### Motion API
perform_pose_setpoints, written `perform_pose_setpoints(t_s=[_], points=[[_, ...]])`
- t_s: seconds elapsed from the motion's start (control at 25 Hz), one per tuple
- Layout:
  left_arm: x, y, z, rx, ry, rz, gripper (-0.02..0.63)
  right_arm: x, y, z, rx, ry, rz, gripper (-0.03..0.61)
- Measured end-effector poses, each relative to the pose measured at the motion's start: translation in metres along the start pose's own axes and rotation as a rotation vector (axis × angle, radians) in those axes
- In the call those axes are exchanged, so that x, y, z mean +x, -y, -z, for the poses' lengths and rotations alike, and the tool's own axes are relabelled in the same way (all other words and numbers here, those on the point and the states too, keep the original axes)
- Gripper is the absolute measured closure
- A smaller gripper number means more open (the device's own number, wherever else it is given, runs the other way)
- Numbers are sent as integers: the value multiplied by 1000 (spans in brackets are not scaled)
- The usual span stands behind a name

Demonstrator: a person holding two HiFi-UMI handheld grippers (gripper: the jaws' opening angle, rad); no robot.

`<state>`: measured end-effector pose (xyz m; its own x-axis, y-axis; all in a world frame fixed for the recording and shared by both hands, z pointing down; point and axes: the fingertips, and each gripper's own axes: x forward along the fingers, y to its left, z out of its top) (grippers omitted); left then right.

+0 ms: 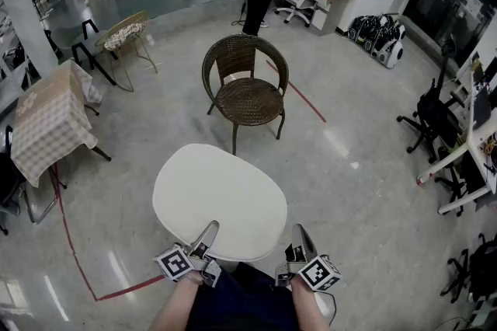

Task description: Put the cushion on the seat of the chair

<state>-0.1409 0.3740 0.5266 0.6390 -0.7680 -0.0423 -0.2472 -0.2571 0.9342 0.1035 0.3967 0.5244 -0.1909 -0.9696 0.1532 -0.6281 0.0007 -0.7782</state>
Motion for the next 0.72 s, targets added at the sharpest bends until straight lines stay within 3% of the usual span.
perform_pose_setpoints(t_s=[0.4, 0.72], points=[[-9, 7, 14, 9, -39, -6, 537, -5, -13, 8, -45, -54, -43, 594], [-3, 16, 24, 6, 25, -1, 537, -13, -14, -13, -86, -44, -109, 591]])
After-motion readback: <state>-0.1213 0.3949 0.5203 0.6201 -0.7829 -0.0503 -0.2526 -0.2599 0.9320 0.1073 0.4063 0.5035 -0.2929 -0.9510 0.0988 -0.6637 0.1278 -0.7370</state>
